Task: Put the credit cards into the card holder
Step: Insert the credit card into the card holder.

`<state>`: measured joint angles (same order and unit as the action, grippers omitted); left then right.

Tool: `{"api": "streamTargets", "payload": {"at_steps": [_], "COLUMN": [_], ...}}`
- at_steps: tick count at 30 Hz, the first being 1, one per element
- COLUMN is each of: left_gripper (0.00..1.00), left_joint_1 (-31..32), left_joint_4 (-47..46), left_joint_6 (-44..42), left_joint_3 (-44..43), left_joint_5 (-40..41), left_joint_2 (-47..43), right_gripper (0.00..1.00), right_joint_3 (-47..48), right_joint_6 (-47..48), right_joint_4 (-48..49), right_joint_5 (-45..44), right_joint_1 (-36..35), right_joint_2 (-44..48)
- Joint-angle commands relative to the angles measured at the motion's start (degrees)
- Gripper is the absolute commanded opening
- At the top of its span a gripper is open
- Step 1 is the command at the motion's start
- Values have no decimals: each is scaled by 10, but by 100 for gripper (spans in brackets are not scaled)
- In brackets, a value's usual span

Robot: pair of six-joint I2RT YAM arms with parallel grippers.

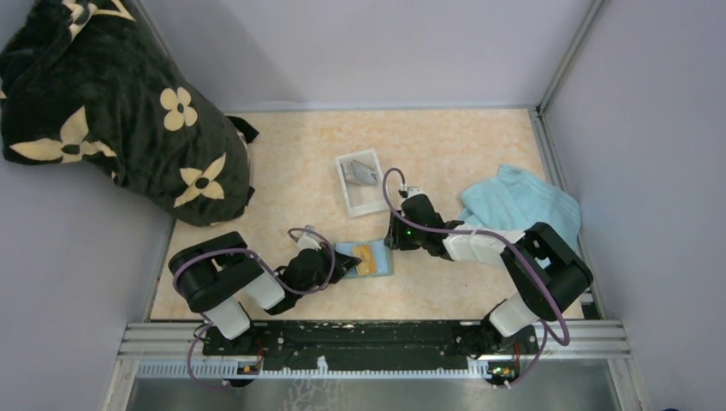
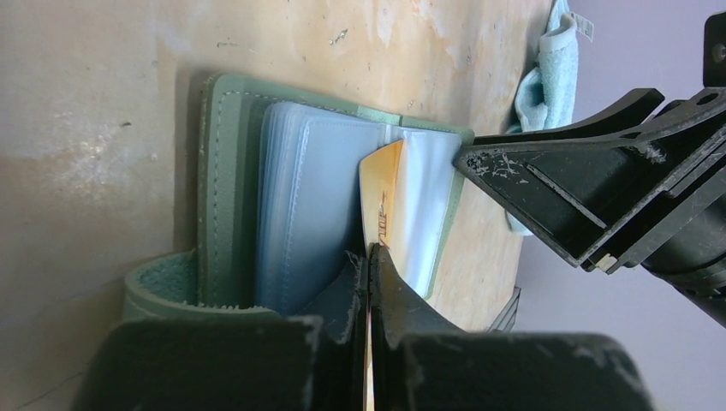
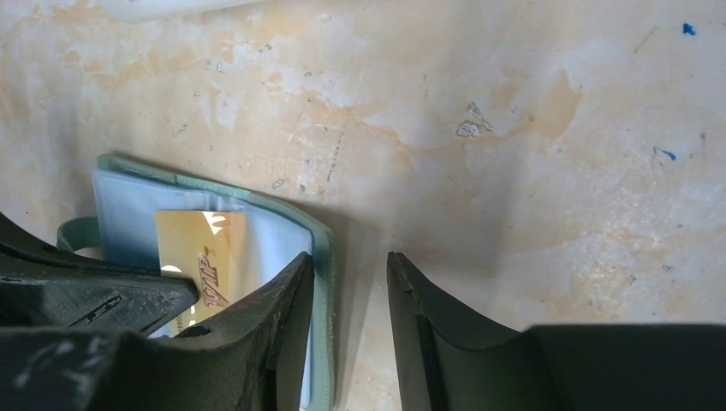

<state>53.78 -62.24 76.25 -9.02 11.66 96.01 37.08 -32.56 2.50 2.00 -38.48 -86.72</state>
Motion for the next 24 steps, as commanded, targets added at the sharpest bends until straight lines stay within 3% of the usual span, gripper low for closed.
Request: {"api": "streamTargets", "payload": {"at_steps": [1,10,24], "left_gripper": [0,0,0], "left_joint_1": [8,7,7], "left_joint_4": [141,159,187], "left_joint_6": [-38,-56,-87], "left_joint_3": [2,-9,-33], "left_joint_5": [-4,-8,-21], "left_joint_2": [6,-1,-9], "right_gripper": [37,15,11], "right_joint_3": [-44,-64,-50], "right_joint_6": [15,4,-12], "right_joint_4": [-107,-99,-108], "right_joint_5": [-54,-47,-32], "right_joint_1": [3,2,-24], "right_joint_2": [-11,2,-33]}}
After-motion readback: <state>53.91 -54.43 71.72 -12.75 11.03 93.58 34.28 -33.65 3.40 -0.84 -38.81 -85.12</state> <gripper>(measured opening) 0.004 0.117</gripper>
